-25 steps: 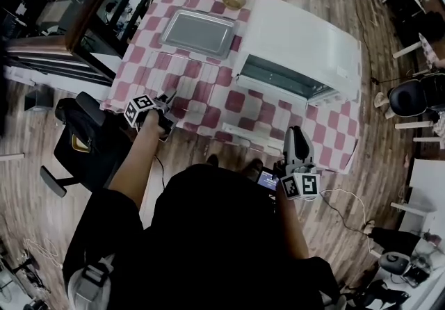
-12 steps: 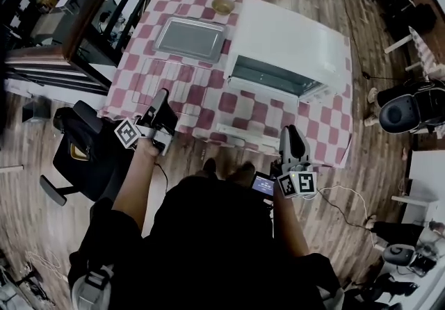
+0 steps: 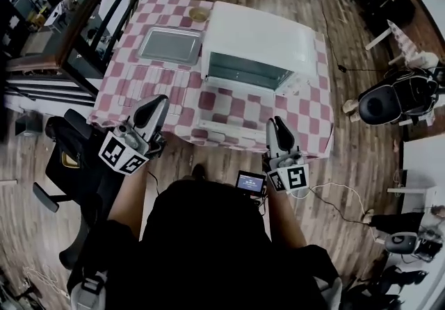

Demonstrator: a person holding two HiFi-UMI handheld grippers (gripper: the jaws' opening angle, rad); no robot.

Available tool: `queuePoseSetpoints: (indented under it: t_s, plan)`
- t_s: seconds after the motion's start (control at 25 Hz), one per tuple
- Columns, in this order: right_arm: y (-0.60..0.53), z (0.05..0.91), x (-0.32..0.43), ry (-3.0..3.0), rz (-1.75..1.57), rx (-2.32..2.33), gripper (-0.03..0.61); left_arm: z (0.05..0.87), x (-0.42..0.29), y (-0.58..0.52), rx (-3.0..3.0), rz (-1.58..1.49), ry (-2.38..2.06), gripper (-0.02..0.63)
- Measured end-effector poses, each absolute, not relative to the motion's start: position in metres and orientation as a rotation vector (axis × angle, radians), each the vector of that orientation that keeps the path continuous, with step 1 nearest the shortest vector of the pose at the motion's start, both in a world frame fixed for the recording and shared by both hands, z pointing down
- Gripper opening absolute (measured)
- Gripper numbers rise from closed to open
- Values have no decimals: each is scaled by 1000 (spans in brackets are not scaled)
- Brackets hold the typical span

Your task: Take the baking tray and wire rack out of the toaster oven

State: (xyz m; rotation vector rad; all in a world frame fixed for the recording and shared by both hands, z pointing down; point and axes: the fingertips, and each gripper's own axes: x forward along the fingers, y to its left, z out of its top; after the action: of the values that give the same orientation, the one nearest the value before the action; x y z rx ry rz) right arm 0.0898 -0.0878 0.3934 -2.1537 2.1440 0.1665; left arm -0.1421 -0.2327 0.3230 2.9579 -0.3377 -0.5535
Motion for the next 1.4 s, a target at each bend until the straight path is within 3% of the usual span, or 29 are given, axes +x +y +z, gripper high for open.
queuePoseSetpoints:
  t_s: [0.12, 0.4, 0.96, 1.4]
  plan:
    - [-64, 375, 87, 2175, 236, -2110, 65, 317, -132, -206, 3183, -386, -677, -6]
    - [21, 364, 89, 2169, 254, -2144, 64, 343, -126, -123, 3198, -221, -859, -6]
    - [212, 416, 75, 2100, 135, -2251, 60, 408, -158, 57, 3040, -66, -902, -6]
    - [248, 434, 22, 2150, 34, -2263, 58, 432, -201, 91, 3023, 69, -872, -6]
